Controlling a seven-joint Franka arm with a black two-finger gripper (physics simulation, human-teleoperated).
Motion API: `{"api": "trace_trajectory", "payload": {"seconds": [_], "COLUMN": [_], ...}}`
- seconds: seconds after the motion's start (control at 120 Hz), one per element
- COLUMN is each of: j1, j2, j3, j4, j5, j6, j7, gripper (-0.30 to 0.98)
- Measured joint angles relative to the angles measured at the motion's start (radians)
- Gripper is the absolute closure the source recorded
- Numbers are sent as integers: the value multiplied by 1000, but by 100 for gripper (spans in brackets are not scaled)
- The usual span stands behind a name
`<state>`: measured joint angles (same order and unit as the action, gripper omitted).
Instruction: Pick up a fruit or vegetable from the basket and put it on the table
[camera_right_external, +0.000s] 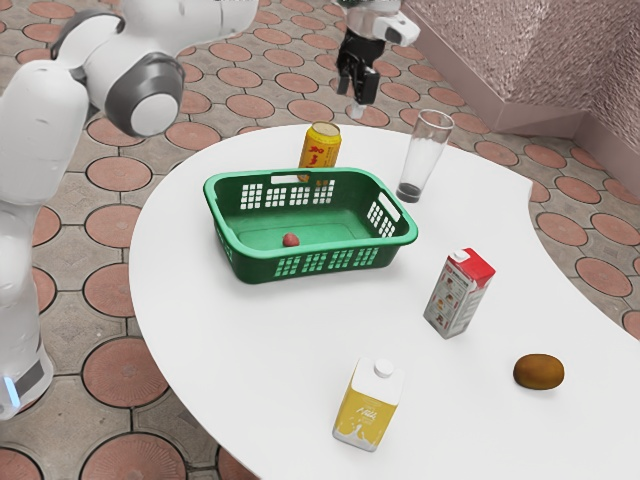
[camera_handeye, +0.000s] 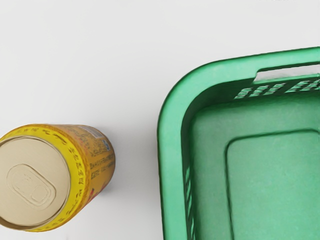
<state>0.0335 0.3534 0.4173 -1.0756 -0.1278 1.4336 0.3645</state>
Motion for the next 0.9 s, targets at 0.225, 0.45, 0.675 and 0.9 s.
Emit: {"api": "trace_trajectory", "payload": {"seconds": [0.225, 0.45, 0.675, 0.9], "j1": [-102, -225, -255, -209], "j2": [-62, -406, -605, -606], "j3": [-18, -78, -153, -180], "j4": [-13, -550, -1010, -1096], "j5": [13, 82, 175, 192], "j6": [-88, 47, 327, 492], "j7": [108, 331, 527, 666], "gripper": [0, 1, 0, 0]}}
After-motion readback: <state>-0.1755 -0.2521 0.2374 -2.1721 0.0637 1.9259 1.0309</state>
